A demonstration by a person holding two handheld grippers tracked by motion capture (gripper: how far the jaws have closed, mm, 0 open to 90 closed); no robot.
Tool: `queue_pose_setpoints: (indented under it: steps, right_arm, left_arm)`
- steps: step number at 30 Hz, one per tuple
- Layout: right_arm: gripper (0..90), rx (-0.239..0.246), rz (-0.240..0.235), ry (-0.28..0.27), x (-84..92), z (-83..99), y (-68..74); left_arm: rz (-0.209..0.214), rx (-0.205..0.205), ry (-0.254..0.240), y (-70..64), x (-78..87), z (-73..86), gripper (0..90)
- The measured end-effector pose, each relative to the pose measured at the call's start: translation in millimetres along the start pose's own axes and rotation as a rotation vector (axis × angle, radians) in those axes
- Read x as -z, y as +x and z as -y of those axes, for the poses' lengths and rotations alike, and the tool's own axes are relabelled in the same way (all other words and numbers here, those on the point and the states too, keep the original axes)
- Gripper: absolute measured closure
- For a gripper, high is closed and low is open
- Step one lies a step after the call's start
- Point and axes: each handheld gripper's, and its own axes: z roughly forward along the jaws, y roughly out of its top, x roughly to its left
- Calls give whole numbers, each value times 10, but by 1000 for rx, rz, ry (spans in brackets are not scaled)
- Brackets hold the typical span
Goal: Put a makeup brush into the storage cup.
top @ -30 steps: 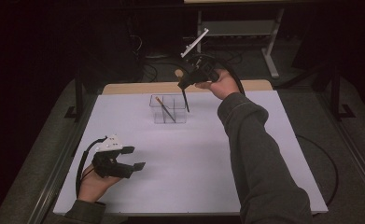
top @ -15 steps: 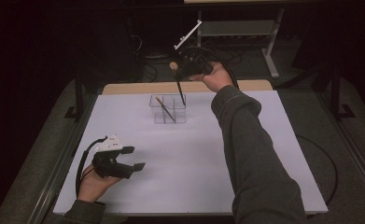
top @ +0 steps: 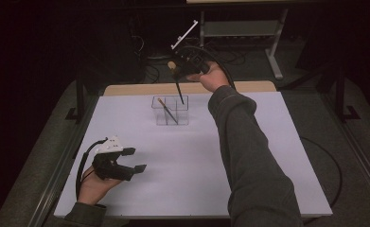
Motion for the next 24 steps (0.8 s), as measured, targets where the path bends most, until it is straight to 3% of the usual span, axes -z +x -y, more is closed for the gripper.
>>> queue_pose_setpoints:
  steps: [11, 24]
  right_arm:
    - [828, -27, 13, -5, -70, 13, -54]
    - [827, -21, 21, 18, -191, 49, -62]
  left_arm:
    - [-10, -3, 9, 20, 25, 8, 228]
    - [-12, -19, 21, 30, 45, 9, 226]
